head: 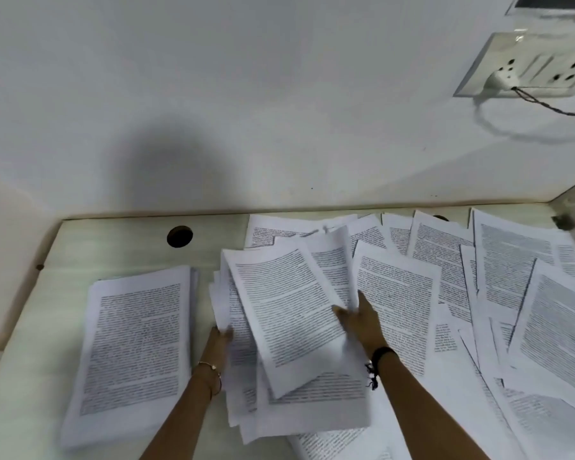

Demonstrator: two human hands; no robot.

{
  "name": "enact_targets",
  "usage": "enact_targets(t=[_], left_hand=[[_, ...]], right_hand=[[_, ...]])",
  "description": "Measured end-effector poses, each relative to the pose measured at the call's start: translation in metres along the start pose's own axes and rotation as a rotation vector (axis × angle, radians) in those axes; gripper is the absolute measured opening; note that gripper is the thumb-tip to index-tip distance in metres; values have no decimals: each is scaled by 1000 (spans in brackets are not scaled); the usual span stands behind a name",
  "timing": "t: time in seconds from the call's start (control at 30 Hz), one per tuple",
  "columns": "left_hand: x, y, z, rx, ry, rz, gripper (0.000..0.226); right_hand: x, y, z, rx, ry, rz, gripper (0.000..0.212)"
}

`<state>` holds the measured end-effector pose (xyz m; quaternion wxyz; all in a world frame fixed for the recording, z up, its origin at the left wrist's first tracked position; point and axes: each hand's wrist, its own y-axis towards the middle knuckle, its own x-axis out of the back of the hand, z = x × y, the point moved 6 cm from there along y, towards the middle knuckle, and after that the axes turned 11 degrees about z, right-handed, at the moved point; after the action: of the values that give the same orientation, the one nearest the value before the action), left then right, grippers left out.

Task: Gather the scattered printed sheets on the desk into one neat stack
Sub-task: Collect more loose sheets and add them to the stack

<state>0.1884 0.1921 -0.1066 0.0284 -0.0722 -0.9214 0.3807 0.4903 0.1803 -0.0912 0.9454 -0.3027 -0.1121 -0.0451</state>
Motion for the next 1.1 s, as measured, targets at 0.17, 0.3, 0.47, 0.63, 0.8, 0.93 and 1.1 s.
enact_targets(t=[0.17, 0.3, 0.47, 0.63, 0.8, 0.93, 1.1], left_hand=[[9, 7, -7, -84, -30, -118, 36], [19, 25, -10, -77, 86, -146, 46], [18, 29, -30, -1, 355, -161, 49], [29, 44, -49, -14, 467, -193, 47], [31, 58, -54, 1, 537, -169, 49], [29, 61, -61, -9, 526, -148, 49], [27, 69, -69, -68, 430, -100, 56]], right_hand=[[-27, 7, -2, 68, -113, -169, 38], [-48, 18, 15, 77, -252, -63, 50], [-57, 35, 30, 131, -239, -48, 57], [-48, 47, 37, 94, -32, -187, 53], [-48, 66, 34, 74, -202, -82, 36], [-60, 73, 43, 85, -325, 62, 22], [-61, 79, 56, 197, -271, -152, 29]])
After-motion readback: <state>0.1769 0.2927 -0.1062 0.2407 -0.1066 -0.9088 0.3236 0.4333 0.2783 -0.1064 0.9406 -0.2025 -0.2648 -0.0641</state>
